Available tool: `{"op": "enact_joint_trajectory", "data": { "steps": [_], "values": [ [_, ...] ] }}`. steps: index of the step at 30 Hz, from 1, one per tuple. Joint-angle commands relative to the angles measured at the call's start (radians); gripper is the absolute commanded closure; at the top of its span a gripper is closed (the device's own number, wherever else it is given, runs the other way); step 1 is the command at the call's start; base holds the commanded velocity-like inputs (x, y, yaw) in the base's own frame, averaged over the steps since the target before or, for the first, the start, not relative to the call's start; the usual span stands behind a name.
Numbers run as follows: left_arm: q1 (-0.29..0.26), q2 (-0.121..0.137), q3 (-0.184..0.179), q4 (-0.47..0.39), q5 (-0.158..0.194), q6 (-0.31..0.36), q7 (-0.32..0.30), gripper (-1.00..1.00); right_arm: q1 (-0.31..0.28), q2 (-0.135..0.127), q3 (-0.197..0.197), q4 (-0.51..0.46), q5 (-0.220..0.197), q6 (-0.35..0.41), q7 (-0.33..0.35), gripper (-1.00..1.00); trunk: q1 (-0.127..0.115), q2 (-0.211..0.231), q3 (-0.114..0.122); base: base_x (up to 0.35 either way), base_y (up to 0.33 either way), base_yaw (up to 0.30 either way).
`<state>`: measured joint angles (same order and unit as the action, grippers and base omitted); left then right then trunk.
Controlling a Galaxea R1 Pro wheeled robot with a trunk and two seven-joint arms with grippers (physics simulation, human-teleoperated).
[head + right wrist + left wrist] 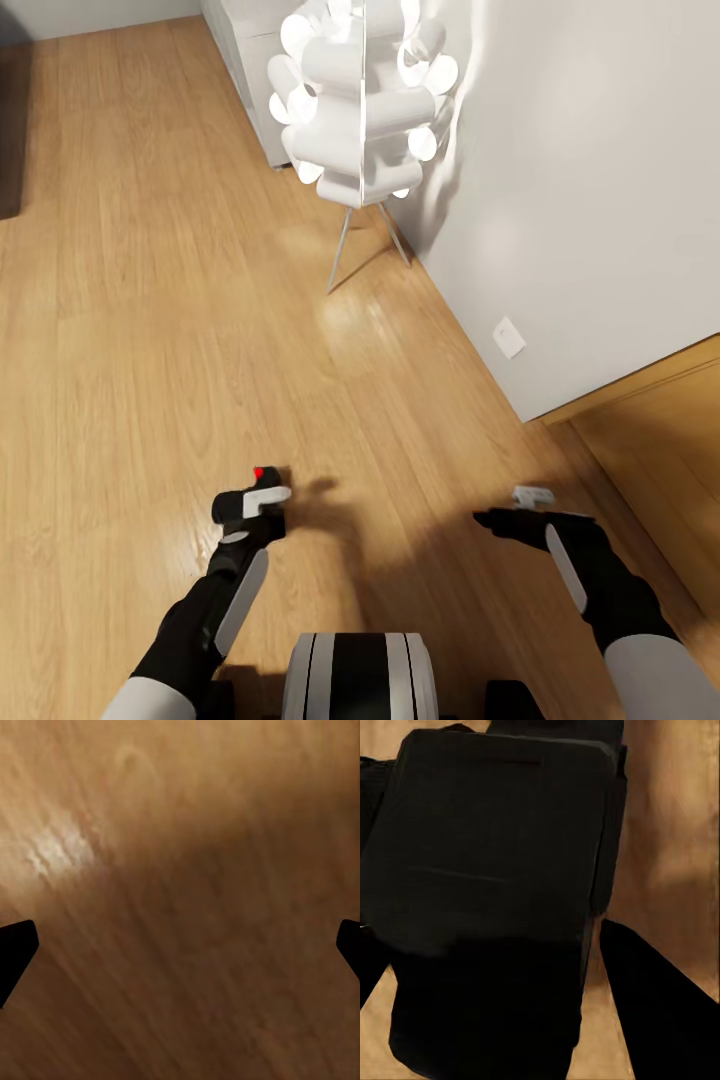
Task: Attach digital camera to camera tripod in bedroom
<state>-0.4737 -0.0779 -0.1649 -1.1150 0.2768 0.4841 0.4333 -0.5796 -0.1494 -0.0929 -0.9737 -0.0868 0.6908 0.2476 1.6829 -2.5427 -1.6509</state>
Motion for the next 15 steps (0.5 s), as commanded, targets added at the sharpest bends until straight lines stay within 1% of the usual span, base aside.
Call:
{"op": "enact_joint_trajectory", "data": {
  "steps": [1, 2, 4, 6, 8, 9, 12, 13, 15],
  "values": [
    [0.000, 0.000, -0.002, -0.041, 0.009, 0.012, 0.008, 1.00, 0.000, 0.004, 0.000, -0.011, -0.009, 0.009, -0.001, -1.00, 0.000, 0.000, -0.001, 0.000, 0.000, 0.000],
    [0.000, -0.003, -0.003, -0.096, 0.011, 0.035, 0.008, 1.00, 0.000, 0.009, 0.000, -0.043, -0.010, 0.017, 0.000, -1.00, 0.000, 0.000, -0.001, 0.000, 0.000, 0.000],
    [0.000, -0.007, -0.004, -0.132, 0.011, 0.055, 0.009, 1.00, 0.000, 0.011, 0.000, -0.078, -0.010, 0.020, 0.000, -1.00, 0.000, 0.000, -0.001, 0.000, 0.000, 0.000],
    [0.000, -0.027, -0.004, -0.197, 0.010, 0.092, 0.010, 1.00, 0.000, 0.012, -0.001, -0.174, -0.012, 0.034, 0.002, -1.00, 0.000, 0.000, -0.001, 0.000, 0.000, 0.000],
    [0.000, -0.042, -0.004, -0.223, 0.010, 0.102, 0.011, 1.00, 0.000, 0.012, -0.002, -0.224, -0.014, 0.050, 0.002, -1.00, 0.000, 0.000, -0.001, 0.000, 0.000, 0.000],
    [0.000, -0.092, -0.023, -0.280, 0.091, 0.107, 0.284, 1.00, 0.000, 0.010, -0.001, -0.325, -0.017, 0.167, 0.012, -1.00, 0.000, 0.000, -0.001, 0.000, 0.000, 0.000],
    [0.000, -0.092, -0.046, -0.284, 0.109, 0.106, 0.293, 1.00, 0.000, 0.010, -0.001, -0.322, -0.017, 0.168, 0.012, -1.00, 0.000, 0.000, -0.001, 0.000, 0.000, 0.000],
    [0.000, -0.091, -0.067, -0.286, 0.116, 0.105, 0.297, 1.00, 0.000, 0.010, -0.001, -0.317, -0.017, 0.168, 0.012, -1.00, 0.000, 0.000, -0.001, 0.000, 0.000, 0.000],
    [0.000, -0.091, -0.089, -0.289, 0.120, 0.105, 0.300, 1.00, 0.000, 0.010, -0.001, -0.313, -0.017, 0.168, 0.012, -1.00, 0.000, 0.000, -0.001, 0.000, 0.000, 0.000]
  ]
}}
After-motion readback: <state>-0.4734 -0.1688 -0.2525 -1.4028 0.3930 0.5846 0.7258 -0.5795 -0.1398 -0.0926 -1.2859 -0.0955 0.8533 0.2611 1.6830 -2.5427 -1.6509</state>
